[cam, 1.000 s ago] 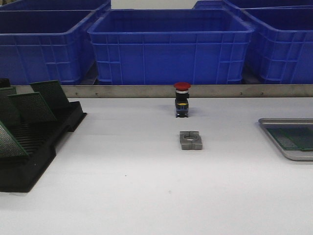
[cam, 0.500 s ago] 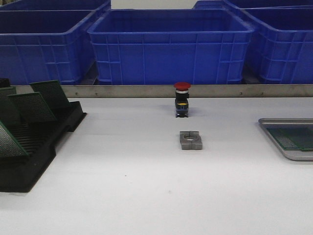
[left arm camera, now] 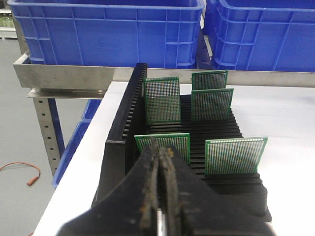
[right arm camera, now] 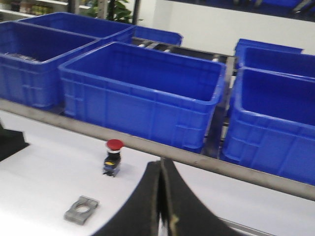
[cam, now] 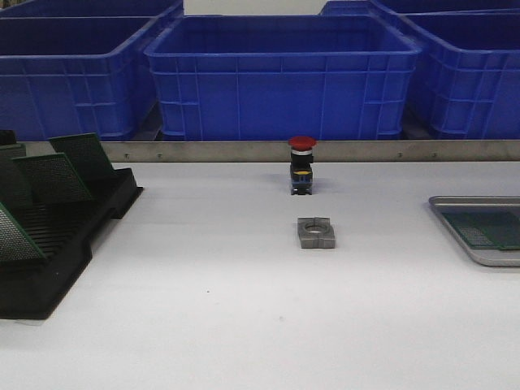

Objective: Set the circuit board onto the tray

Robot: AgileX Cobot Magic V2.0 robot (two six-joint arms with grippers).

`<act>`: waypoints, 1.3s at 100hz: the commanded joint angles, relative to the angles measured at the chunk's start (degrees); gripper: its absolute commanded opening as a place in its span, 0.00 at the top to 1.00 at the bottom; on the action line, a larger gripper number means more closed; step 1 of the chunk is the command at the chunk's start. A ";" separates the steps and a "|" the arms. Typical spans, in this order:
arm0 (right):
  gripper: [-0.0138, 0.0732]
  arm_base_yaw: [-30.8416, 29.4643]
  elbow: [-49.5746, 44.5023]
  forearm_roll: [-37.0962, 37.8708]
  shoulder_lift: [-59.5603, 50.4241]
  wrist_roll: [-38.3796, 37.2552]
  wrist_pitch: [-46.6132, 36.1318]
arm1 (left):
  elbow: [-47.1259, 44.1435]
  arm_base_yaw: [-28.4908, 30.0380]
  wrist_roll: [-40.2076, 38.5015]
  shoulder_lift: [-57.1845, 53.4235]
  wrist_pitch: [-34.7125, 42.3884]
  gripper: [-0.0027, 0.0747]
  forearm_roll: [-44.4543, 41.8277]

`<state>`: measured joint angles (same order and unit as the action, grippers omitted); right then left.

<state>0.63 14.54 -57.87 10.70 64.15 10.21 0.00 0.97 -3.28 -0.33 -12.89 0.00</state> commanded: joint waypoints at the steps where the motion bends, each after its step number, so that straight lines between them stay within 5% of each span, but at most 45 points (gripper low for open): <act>1: 0.91 -1.55 1.60 5.80 0.63 -5.45 -7.12 | -2.78 -0.03 -0.13 -1.72 4.55 0.99 0.00; 24: 0.91 -4.01 0.48 50.82 0.55 -50.17 -10.21 | -2.78 -0.03 -0.13 -1.72 4.55 0.99 0.00; 36: 0.91 -4.78 -2.39 62.22 -0.70 -63.28 -11.57 | -2.78 -0.03 -0.13 -1.72 4.55 0.99 0.00; 63: 0.91 -4.78 -15.74 62.65 -11.14 -67.04 -16.11 | -2.78 -0.03 -0.13 -1.72 4.55 0.99 0.00; 68: 0.91 -4.78 -15.45 62.71 -13.23 -67.88 -11.43 | -2.78 -0.03 -0.13 -1.72 4.55 0.99 0.00; 130: 0.91 -4.78 -15.46 62.71 -12.88 -68.17 -12.92 | -2.78 -0.03 -0.13 -1.72 4.55 0.99 0.00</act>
<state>-3.77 -1.54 4.12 -0.53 -3.78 1.95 0.00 0.97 -3.26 -0.33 -12.89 0.00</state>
